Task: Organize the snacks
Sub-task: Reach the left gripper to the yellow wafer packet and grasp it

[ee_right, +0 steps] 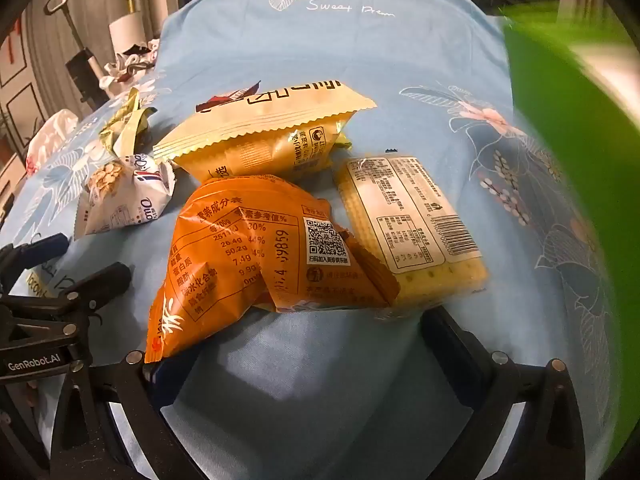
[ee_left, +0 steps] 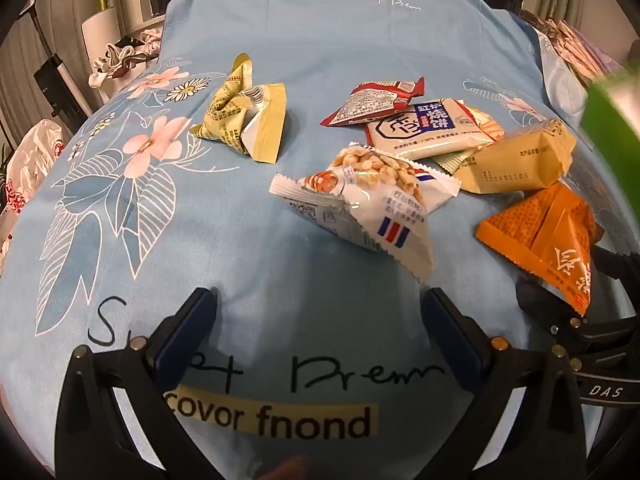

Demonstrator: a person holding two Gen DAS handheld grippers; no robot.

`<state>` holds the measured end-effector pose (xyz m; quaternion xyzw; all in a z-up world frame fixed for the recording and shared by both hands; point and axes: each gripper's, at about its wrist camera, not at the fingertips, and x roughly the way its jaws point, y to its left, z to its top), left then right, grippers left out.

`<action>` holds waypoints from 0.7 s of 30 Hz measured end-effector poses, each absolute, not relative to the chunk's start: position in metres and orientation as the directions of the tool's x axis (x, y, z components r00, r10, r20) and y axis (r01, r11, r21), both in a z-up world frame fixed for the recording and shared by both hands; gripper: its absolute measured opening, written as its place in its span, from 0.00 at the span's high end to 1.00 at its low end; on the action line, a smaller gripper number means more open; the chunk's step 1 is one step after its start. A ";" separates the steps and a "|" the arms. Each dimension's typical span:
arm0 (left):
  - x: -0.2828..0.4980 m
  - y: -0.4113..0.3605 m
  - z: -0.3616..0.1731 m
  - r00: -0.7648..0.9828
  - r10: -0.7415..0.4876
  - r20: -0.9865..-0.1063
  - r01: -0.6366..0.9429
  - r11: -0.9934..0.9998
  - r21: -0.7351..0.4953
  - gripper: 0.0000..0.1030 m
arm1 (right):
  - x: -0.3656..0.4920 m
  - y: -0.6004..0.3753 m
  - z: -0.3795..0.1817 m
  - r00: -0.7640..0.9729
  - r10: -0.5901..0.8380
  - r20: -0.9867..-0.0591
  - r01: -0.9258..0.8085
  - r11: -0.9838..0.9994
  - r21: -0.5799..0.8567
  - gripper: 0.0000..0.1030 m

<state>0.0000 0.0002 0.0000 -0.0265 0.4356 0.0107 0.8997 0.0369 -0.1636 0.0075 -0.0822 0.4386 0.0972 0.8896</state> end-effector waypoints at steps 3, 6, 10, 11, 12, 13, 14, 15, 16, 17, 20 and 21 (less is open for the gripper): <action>0.000 0.000 0.000 0.620 0.001 -0.785 -0.042 0.999 -0.032 0.00 | 0.037 -0.164 0.008 0.596 0.102 -0.796 -0.245 0.968 -0.060 0.00; 0.000 -0.001 0.000 0.620 0.001 -0.785 -0.042 0.999 -0.032 0.00 | 0.037 -0.163 0.008 0.596 0.099 -0.797 -0.245 0.967 -0.063 0.00; 0.000 0.000 0.000 0.620 -0.001 -0.785 -0.042 0.999 -0.035 0.00 | 0.038 -0.163 0.006 0.592 0.101 -0.800 -0.245 0.968 -0.060 0.00; 0.000 -0.001 0.000 0.619 0.001 -0.785 -0.042 0.999 -0.032 0.00 | 0.039 -0.164 0.005 0.592 0.101 -0.800 -0.245 0.968 -0.060 0.00; 0.000 0.000 0.000 0.619 -0.002 -0.786 -0.042 0.998 -0.036 0.00 | 0.037 -0.164 0.007 0.594 0.101 -0.798 -0.245 0.968 -0.060 0.00; 0.000 0.001 0.000 0.618 -0.002 -0.787 -0.042 0.998 -0.036 0.00 | 0.038 -0.163 0.006 0.593 0.101 -0.799 -0.245 0.968 -0.060 0.00; 0.000 0.001 0.000 0.617 -0.002 -0.787 -0.042 0.998 -0.035 0.00 | 0.038 -0.163 0.006 0.593 0.101 -0.799 -0.245 0.968 -0.060 0.00; 0.000 0.001 0.000 0.617 -0.002 -0.787 -0.043 0.998 -0.036 0.00 | 0.037 -0.164 0.007 0.594 0.101 -0.798 -0.245 0.968 -0.060 0.00; 0.000 0.002 0.000 0.615 -0.003 -0.788 -0.043 0.998 -0.037 0.00 | 0.038 -0.163 0.007 0.594 0.101 -0.798 -0.245 0.968 -0.060 0.00; 0.000 0.002 0.001 0.613 -0.002 -0.790 -0.043 0.998 -0.036 0.00 | 0.038 -0.163 0.006 0.594 0.101 -0.798 -0.245 0.968 -0.060 0.00; 0.004 0.003 0.001 0.609 -0.008 -0.793 -0.043 0.998 -0.043 0.00 | 0.037 -0.164 0.007 0.594 0.101 -0.798 -0.245 0.968 -0.060 0.00; 0.005 0.004 0.002 0.608 -0.013 -0.794 -0.040 0.998 -0.047 0.00 | 0.038 -0.163 0.006 0.594 0.101 -0.798 -0.245 0.968 -0.060 0.00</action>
